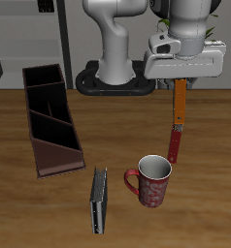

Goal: Place the orange book into the right desk caddy's left compartment and place the red mug into the right desk caddy's right compartment

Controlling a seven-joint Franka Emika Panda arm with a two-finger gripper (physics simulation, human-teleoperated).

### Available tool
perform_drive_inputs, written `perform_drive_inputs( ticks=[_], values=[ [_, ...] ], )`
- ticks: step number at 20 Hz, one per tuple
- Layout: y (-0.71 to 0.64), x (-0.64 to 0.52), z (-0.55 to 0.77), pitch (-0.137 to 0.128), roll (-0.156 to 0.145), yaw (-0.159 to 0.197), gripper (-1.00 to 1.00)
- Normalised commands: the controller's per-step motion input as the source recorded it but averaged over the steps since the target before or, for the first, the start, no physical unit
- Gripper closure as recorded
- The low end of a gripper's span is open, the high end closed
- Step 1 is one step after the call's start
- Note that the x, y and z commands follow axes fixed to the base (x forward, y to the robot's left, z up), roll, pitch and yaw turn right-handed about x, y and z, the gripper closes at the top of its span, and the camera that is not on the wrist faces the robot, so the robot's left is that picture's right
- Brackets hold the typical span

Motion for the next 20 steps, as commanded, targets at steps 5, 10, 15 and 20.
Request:
perform_drive_inputs(
  ticks=[5, 10, 15, 20],
  values=[
    [-0.66, -0.35, 0.62, -0.008, 0.034, -0.007, 1.0],
    [-0.72, -0.13, 0.49, 0.005, 0.008, 0.013, 1.0],
    [-0.5, 0.1, 0.19, 0.044, -0.013, -0.015, 1.0],
    [-0.81, 0.2, 0.13, 0.003, -0.006, 0.016, 1.0]
  ],
)
